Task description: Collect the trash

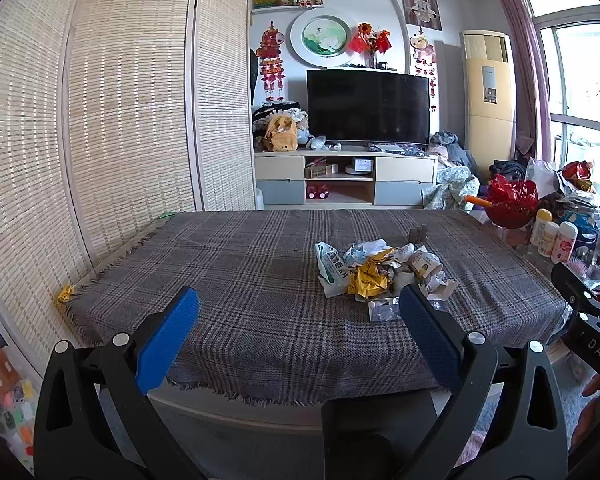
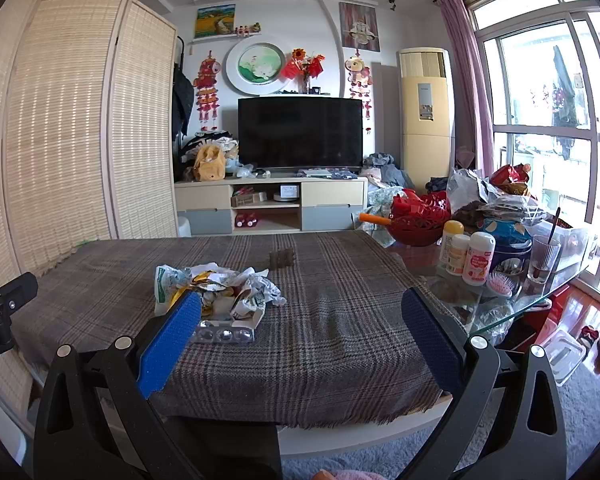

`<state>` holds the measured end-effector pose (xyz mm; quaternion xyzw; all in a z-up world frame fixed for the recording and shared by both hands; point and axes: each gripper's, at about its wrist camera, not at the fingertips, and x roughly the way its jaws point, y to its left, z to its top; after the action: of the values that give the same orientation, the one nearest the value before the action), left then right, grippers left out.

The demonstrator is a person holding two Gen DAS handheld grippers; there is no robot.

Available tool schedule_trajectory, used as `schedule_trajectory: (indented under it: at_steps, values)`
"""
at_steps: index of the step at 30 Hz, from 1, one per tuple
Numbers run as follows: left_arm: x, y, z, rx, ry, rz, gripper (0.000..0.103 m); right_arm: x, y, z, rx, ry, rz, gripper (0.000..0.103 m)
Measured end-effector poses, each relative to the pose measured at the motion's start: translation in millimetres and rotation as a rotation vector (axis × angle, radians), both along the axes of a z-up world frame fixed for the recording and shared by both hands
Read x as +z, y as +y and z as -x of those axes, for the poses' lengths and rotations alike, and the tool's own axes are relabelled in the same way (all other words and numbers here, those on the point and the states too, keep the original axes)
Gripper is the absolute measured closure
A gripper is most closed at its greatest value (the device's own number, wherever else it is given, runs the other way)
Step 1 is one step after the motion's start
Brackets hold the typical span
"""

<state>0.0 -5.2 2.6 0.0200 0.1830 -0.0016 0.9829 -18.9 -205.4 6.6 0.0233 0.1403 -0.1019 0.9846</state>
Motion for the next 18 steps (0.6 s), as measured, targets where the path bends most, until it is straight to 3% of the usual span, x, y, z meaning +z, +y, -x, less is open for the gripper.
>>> schedule_trajectory:
  at_steps: [18]
  values:
    - [0.0,5.1,3.8,0.003,-0.009,0.007,0.008,1.3,2.2,3.2,0.008,-0.011,0.003,0.003]
